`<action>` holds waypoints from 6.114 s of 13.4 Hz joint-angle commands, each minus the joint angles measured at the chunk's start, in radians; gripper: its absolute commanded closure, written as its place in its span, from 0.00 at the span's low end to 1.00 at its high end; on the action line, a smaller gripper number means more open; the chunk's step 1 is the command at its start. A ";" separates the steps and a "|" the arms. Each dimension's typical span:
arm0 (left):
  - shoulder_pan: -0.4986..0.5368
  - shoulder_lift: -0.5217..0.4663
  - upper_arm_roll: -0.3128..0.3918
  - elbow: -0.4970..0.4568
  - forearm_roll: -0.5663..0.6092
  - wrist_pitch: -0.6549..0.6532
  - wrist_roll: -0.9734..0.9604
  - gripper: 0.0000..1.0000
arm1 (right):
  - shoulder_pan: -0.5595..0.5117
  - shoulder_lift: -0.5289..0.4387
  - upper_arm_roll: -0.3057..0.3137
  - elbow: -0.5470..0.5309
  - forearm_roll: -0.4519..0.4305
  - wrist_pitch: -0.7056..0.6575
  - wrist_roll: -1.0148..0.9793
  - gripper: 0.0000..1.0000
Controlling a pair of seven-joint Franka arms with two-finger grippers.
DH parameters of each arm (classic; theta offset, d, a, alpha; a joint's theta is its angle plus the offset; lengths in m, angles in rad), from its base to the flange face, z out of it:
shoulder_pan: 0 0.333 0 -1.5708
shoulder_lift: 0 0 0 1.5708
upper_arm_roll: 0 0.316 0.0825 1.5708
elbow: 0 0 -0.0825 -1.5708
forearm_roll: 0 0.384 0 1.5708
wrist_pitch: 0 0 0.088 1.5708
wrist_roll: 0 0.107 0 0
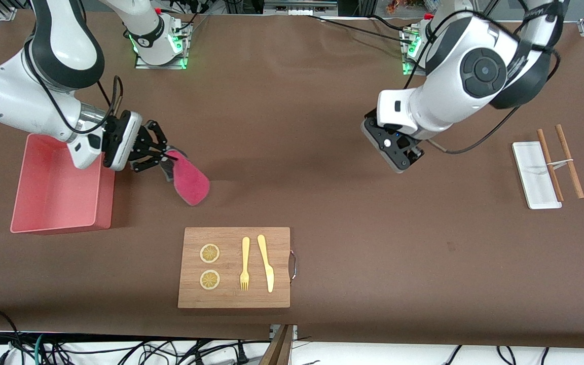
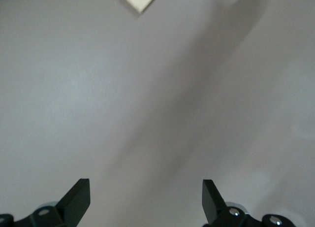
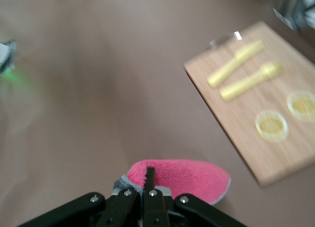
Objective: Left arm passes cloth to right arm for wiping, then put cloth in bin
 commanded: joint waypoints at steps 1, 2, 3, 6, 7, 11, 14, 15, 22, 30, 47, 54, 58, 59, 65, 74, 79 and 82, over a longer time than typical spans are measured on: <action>0.024 -0.141 0.004 0.011 0.025 -0.157 -0.149 0.00 | -0.005 -0.010 -0.004 -0.010 -0.183 -0.007 0.295 1.00; 0.023 -0.165 0.025 0.011 0.027 -0.198 -0.179 0.00 | -0.003 -0.008 -0.004 -0.005 -0.278 -0.005 0.413 1.00; 0.014 -0.178 0.052 0.014 0.056 -0.215 -0.196 0.00 | -0.003 -0.007 -0.004 -0.002 -0.367 -0.005 0.537 1.00; -0.104 -0.198 0.300 0.011 0.126 -0.208 -0.199 0.00 | 0.001 0.022 0.002 0.019 -0.482 -0.048 0.884 1.00; -0.139 -0.195 0.377 0.013 0.127 -0.193 -0.201 0.00 | 0.003 0.047 0.002 0.021 -0.491 -0.053 0.978 1.00; -0.079 -0.103 0.459 0.121 0.134 -0.156 -0.228 0.00 | 0.010 0.123 -0.001 0.018 -0.512 -0.051 1.116 1.00; -0.054 -0.103 0.446 0.119 0.165 -0.153 -0.364 0.00 | 0.035 0.281 -0.002 0.028 -0.509 0.032 1.193 1.00; -0.052 -0.103 0.418 0.120 0.204 -0.153 -0.410 0.00 | 0.091 0.329 -0.011 0.034 -0.505 0.083 1.234 1.00; -0.060 -0.101 0.395 0.137 0.199 -0.153 -0.417 0.00 | 0.352 0.558 -0.014 0.276 -0.390 0.145 1.617 1.00; -0.064 -0.112 0.392 0.137 0.199 -0.171 -0.406 0.00 | 0.530 0.685 -0.007 0.578 -0.207 0.139 1.933 1.00; -0.063 -0.115 0.361 0.140 0.197 -0.169 -0.408 0.00 | -0.132 0.277 -0.017 0.047 -0.535 -0.016 1.178 1.00; -0.064 -0.113 0.361 0.142 0.197 -0.169 -0.408 0.00 | -0.184 0.092 -0.021 0.156 -0.646 -0.335 1.124 1.00; -0.064 -0.113 0.360 0.142 0.196 -0.168 -0.408 0.00 | -0.220 0.018 -0.019 0.182 -0.725 -0.389 1.074 1.00; -0.066 -0.113 0.360 0.142 0.197 -0.168 -0.408 0.00 | -0.229 0.000 -0.019 0.182 -0.754 -0.387 1.052 1.00; -0.064 -0.113 0.355 0.140 0.188 -0.171 -0.408 0.00 | -0.249 -0.073 -0.103 0.185 -0.859 -0.345 0.904 1.00; -0.063 -0.113 0.355 0.140 0.188 -0.171 -0.408 0.00 | -0.249 0.019 -0.122 0.150 -0.793 -0.217 0.882 0.00; -0.064 -0.113 0.355 0.142 0.188 -0.171 -0.408 0.00 | -0.247 -0.062 -0.070 0.156 -0.714 -0.243 0.958 0.00; -0.064 -0.113 0.355 0.142 0.188 -0.171 -0.408 0.00 | -0.246 -0.131 -0.002 0.186 -0.695 -0.338 1.073 0.00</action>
